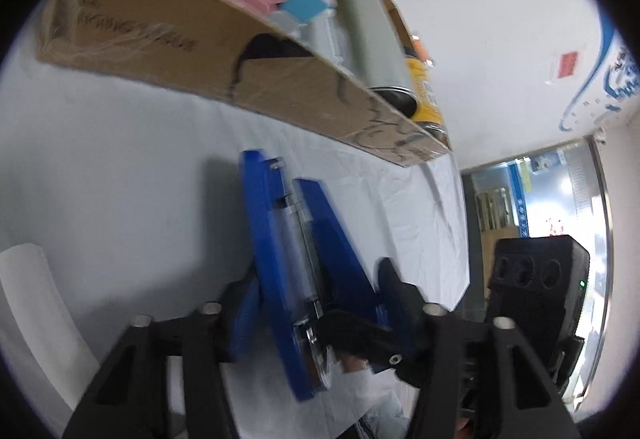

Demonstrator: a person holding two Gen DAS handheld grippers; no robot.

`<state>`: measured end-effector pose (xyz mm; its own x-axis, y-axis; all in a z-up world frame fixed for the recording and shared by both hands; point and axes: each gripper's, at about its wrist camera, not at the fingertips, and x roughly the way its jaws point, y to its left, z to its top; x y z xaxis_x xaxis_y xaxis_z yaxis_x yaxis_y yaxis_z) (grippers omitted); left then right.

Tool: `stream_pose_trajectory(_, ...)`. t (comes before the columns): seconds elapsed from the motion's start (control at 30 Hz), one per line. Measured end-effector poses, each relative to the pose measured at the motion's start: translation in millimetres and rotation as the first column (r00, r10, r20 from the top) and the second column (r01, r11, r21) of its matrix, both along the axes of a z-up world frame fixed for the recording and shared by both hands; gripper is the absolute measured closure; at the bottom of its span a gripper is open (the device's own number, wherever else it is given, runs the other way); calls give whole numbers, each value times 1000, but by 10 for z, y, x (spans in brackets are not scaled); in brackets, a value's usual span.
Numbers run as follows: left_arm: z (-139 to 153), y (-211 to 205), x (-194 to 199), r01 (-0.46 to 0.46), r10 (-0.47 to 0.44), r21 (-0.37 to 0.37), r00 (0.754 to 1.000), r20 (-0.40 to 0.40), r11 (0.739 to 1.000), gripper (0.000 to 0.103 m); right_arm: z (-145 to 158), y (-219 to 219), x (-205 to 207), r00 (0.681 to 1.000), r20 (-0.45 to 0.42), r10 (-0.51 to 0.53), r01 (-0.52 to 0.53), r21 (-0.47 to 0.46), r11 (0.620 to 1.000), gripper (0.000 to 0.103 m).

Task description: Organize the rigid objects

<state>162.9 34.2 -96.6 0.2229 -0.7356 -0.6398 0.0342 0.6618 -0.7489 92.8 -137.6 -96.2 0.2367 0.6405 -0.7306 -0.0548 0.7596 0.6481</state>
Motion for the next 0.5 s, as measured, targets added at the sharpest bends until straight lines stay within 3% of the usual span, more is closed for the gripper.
stream_pose_trajectory(0.17,324,-33,-30,16,-16,-3,995,99,1000,52,484,64,-36,991,133,16,-13,-23,1000,80)
stream_pose_trajectory(0.27,757,65,70,10,-12,15,981,195,1000,52,915,202,167,971,236,34,-27,-30,999,79)
stream_pose_trajectory(0.4,1387,258,562,11,-34,72,945,325,997,53,1340,429,810,945,327,25,-24,-9,1000,79)
stream_pose_trajectory(0.5,1589,341,1134,10,-54,128,938,341,992,53,1353,595,1429,954,300,14,-16,4,1000,79)
